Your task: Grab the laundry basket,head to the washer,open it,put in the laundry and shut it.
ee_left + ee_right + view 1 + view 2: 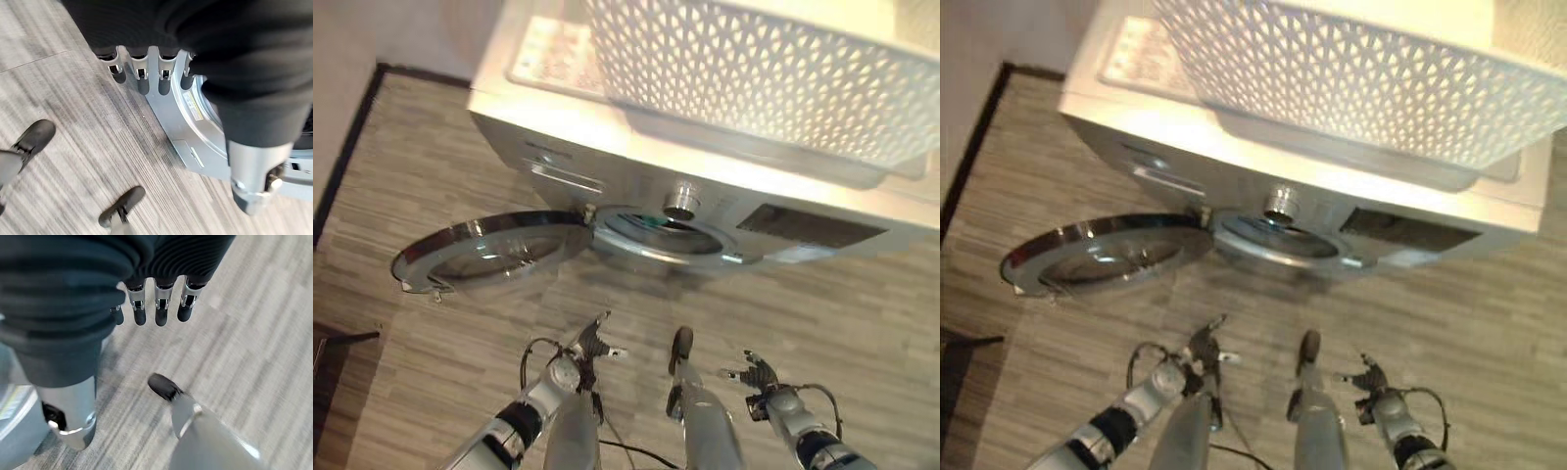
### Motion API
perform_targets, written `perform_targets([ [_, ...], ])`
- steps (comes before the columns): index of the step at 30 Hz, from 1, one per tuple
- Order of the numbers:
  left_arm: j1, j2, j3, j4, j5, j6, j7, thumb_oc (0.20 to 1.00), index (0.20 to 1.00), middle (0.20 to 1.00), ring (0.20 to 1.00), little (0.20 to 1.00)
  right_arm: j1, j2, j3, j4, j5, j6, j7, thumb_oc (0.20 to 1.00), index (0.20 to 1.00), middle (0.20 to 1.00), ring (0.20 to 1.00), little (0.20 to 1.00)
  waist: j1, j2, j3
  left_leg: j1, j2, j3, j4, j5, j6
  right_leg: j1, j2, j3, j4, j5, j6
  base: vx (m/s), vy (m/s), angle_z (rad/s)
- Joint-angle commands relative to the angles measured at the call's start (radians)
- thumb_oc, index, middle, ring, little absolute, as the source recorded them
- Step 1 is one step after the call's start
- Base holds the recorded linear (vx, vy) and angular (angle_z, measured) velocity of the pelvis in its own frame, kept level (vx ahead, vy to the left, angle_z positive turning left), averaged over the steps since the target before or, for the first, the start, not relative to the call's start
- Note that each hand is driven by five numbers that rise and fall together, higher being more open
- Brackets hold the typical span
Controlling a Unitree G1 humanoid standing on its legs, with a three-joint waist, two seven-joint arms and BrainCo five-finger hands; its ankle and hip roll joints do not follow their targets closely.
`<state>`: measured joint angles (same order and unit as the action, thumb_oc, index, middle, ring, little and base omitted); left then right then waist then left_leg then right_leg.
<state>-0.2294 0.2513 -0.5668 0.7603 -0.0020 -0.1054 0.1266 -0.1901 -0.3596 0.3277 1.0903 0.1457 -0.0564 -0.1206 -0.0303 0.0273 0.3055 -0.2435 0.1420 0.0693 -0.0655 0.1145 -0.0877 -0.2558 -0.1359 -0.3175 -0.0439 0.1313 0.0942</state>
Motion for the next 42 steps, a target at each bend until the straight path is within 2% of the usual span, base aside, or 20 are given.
perform_targets([
  [1, 0.07, 0.002, 0.136, 0.056, -0.098, -0.037, 0.009, 1.0, 1.0, 1.0, 1.0, 1.0, 0.084, 0.005, -0.043, 0.031, -0.049, 0.024, 0.034, 1.0, 1.0, 1.0, 1.0, 1.0, 0.034, -0.025, -0.073, 0.064, -0.022, -0.089, 0.084, -0.082, -0.02, 0.076, -0.03, 0.021, 0.098, -0.128, 0.035, 0.12, 0.134, 0.07],
  [2, 0.07, 0.003, 0.137, 0.056, -0.098, -0.037, 0.009, 1.0, 1.0, 1.0, 1.0, 1.0, 0.084, 0.006, -0.043, 0.031, -0.049, 0.024, 0.034, 1.0, 1.0, 1.0, 1.0, 1.0, 0.032, -0.026, -0.074, 0.062, -0.024, -0.09, 0.083, -0.079, -0.019, 0.075, -0.032, 0.02, 0.096, -0.126, 0.035, 0.08, 0.086, 0.12],
  [5, 0.138, 0.038, 0.224, 0.081, -0.03, -0.024, 0.038, 1.0, 1.0, 1.0, 1.0, 1.0, 0.116, 0.028, -0.064, 0.057, -0.085, 0.031, 0.051, 1.0, 1.0, 1.0, 1.0, 1.0, 0.052, -0.014, -0.13, 0.134, -0.038, -0.095, 0.056, -0.087, -0.009, 0.143, -0.043, 0.013, 0.089, -0.134, 0.041, 0.13, 0.075, 0.11],
  [8, 0.199, 0.096, 0.353, 0.056, -0.017, -0.021, 0.071, 1.0, 1.0, 1.0, 1.0, 1.0, 0.141, 0.04, -0.069, 0.063, -0.137, 0.041, 0.068, 1.0, 1.0, 1.0, 1.0, 1.0, 0.066, -0.003, -0.176, 0.198, -0.048, -0.095, 0.022, -0.095, -0.005, 0.205, -0.058, 0.0, 0.078, -0.14, 0.05, 0.16, 0.082, 0.08],
  [12, 0.274, 0.214, 0.604, -0.12, -0.047, -0.043, 0.156, 1.0, 1.0, 1.0, 1.0, 1.0, 0.182, 0.045, -0.05, 0.043, -0.212, 0.049, 0.113, 1.0, 1.0, 1.0, 1.0, 1.0, 0.08, 0.002, -0.214, 0.248, -0.059, -0.084, -0.003, -0.105, -0.003, 0.249, -0.068, 0.0, 0.057, -0.138, 0.062, 0.11, 0.073, 0.01],
  [14, 0.247, 0.311, 0.685, -0.085, -0.006, -0.038, 0.215, 1.0, 1.0, 1.0, 1.0, 1.0, 0.185, 0.04, -0.03, 0.016, -0.219, 0.045, 0.133, 1.0, 1.0, 1.0, 1.0, 1.0, 0.074, -0.004, -0.227, 0.26, -0.056, -0.064, -0.015, -0.107, -0.007, 0.251, -0.067, 0.013, 0.047, -0.132, 0.069, 0.07, 0.058, -0.09],
  [16, 0.175, 0.414, 0.723, 0.021, -0.025, -0.03, 0.218, 1.0, 1.0, 1.0, 1.0, 1.0, 0.179, 0.026, -0.005, -0.011, -0.224, 0.043, 0.143, 1.0, 1.0, 1.0, 1.0, 1.0, 0.064, -0.013, -0.226, 0.254, -0.052, -0.049, -0.02, -0.105, -0.009, 0.236, -0.065, 0.026, 0.041, -0.123, 0.072, -0.01, 0.048, -0.16],
  [19, 0.004, 0.588, 0.666, 0.223, -0.003, -0.022, 0.219, 1.0, 1.0, 1.0, 1.0, 1.0, 0.16, 0.009, 0.041, -0.026, -0.23, 0.033, 0.146, 1.0, 1.0, 1.0, 1.0, 1.0, 0.047, -0.036, -0.207, 0.218, -0.043, -0.043, -0.021, -0.093, -0.013, 0.2, -0.056, 0.034, 0.039, -0.111, 0.074, -0.1, 0.016, -0.2],
  [22, -0.231, 0.69, 0.541, 0.367, -0.005, -0.002, 0.193, 1.0, 1.0, 1.0, 1.0, 1.0, 0.134, -0.016, 0.072, -0.051, -0.217, 0.024, 0.132, 1.0, 1.0, 1.0, 1.0, 1.0, 0.033, -0.084, -0.151, 0.15, -0.022, -0.054, -0.015, -0.072, -0.02, 0.146, -0.046, 0.03, 0.04, -0.097, 0.074, -0.22, -0.054, -0.01],
  [23, -0.367, 0.73, 0.463, 0.429, -0.007, 0.009, 0.173, 1.0, 1.0, 1.0, 1.0, 1.0, 0.123, -0.03, 0.095, -0.074, -0.219, 0.023, 0.13, 1.0, 1.0, 1.0, 1.0, 1.0, 0.024, -0.117, -0.121, 0.114, -0.011, -0.064, -0.012, -0.063, -0.022, 0.123, -0.041, 0.022, 0.038, -0.088, 0.075, -0.17, -0.06, 0.17],
  [24, -0.375, 0.731, 0.456, 0.433, -0.008, 0.008, 0.173, 1.0, 1.0, 1.0, 1.0, 1.0, 0.123, -0.028, 0.092, -0.074, -0.219, 0.023, 0.13, 1.0, 1.0, 1.0, 1.0, 1.0, 0.026, -0.118, -0.121, 0.112, -0.011, -0.065, -0.011, -0.063, -0.022, 0.122, -0.041, 0.021, 0.038, -0.088, 0.075, -0.15, -0.043, 0.23],
  [27, -0.517, 0.761, 0.369, 0.496, -0.008, 0.016, 0.138, 1.0, 1.0, 1.0, 1.0, 1.0, 0.104, -0.045, 0.14, -0.074, -0.242, 0.029, 0.135, 1.0, 1.0, 1.0, 1.0, 1.0, 0.022, -0.169, -0.076, 0.062, -0.003, -0.075, 0.026, -0.067, -0.02, 0.098, -0.037, 0.022, 0.04, -0.074, 0.079, -0.09, -0.015, 0.15],
  [28, -0.521, 0.761, 0.366, 0.498, -0.008, 0.015, 0.137, 1.0, 1.0, 1.0, 1.0, 1.0, 0.104, -0.044, 0.139, -0.074, -0.243, 0.029, 0.135, 1.0, 1.0, 1.0, 1.0, 1.0, 0.021, -0.17, -0.078, 0.057, -0.005, -0.076, 0.027, -0.066, -0.019, 0.095, -0.039, 0.021, 0.04, -0.072, 0.079, -0.12, 0.021, -0.05],
  [29, -0.605, 0.766, 0.335, 0.524, -0.051, 0.012, 0.115, 1.0, 1.0, 1.0, 1.0, 1.0, 0.103, -0.051, 0.174, -0.062, -0.266, 0.035, 0.144, 1.0, 1.0, 1.0, 1.0, 1.0, 0.022, -0.203, -0.046, 0.014, -0.007, -0.083, 0.07, -0.077, -0.016, 0.078, -0.042, 0.024, 0.041, -0.06, 0.082, -0.12, 0.027, -0.02],
  [30, -0.644, 0.764, 0.333, 0.532, -0.088, 0.011, 0.11, 1.0, 1.0, 1.0, 1.0, 1.0, 0.115, -0.05, 0.184, -0.055, -0.268, 0.04, 0.151, 1.0, 1.0, 1.0, 1.0, 1.0, 0.021, -0.217, -0.037, -0.011, -0.011, -0.091, 0.09, -0.083, -0.014, 0.069, -0.046, 0.024, 0.041, -0.054, 0.083, -0.11, 0.024, 0.02],
  [31, -0.647, 0.764, 0.33, 0.533, -0.088, 0.011, 0.11, 1.0, 1.0, 1.0, 1.0, 1.0, 0.115, -0.049, 0.183, -0.055, -0.269, 0.04, 0.151, 1.0, 1.0, 1.0, 1.0, 1.0, 0.022, -0.217, -0.037, -0.013, -0.012, -0.091, 0.092, -0.084, -0.013, 0.068, -0.046, 0.024, 0.041, -0.054, 0.083, -0.06, 0.02, 0.16],
  [32, -0.691, 0.755, 0.33, 0.542, -0.149, 0.01, 0.101, 1.0, 1.0, 1.0, 1.0, 1.0, 0.141, -0.045, 0.19, -0.034, -0.271, 0.05, 0.165, 1.0, 1.0, 1.0, 1.0, 1.0, 0.02, -0.238, -0.024, -0.045, -0.021, -0.1, 0.12, -0.094, -0.009, 0.055, -0.052, 0.024, 0.038, -0.039, 0.086, -0.04, 0.047, 0.21],
  [37, -0.752, 0.74, 0.286, 0.594, -0.164, 0.02, 0.074, 1.0, 1.0, 1.0, 1.0, 1.0, 0.211, -0.028, 0.2, 0.016, -0.294, 0.067, 0.201, 1.0, 1.0, 1.0, 1.0, 1.0, -0.001, -0.277, -0.008, -0.1, -0.046, -0.09, 0.17, -0.12, 0.008, 0.02, -0.066, 0.039, 0.029, 0.0, 0.103, -0.04, 0.077, 0.08],
  [40, -0.741, 0.736, 0.263, 0.582, -0.101, 0.014, 0.093, 1.0, 1.0, 1.0, 1.0, 1.0, 0.243, -0.004, 0.187, 0.042, -0.296, 0.071, 0.214, 1.0, 1.0, 1.0, 1.0, 1.0, -0.019, -0.296, -0.01, -0.121, -0.059, -0.072, 0.192, -0.132, 0.018, -0.006, -0.07, 0.064, 0.02, 0.038, 0.115, -0.03, 0.08, -0.04],
  [42, -0.682, 0.702, 0.277, 0.549, -0.079, 0.002, 0.103, 1.0, 1.0, 1.0, 1.0, 1.0, 0.254, 0.002, 0.163, 0.047, -0.285, 0.065, 0.205, 1.0, 1.0, 1.0, 1.0, 1.0, -0.024, -0.291, -0.011, -0.132, -0.065, -0.069, 0.205, -0.135, 0.023, -0.019, -0.077, 0.079, 0.026, 0.044, 0.123, -0.02, 0.074, -0.2],
])
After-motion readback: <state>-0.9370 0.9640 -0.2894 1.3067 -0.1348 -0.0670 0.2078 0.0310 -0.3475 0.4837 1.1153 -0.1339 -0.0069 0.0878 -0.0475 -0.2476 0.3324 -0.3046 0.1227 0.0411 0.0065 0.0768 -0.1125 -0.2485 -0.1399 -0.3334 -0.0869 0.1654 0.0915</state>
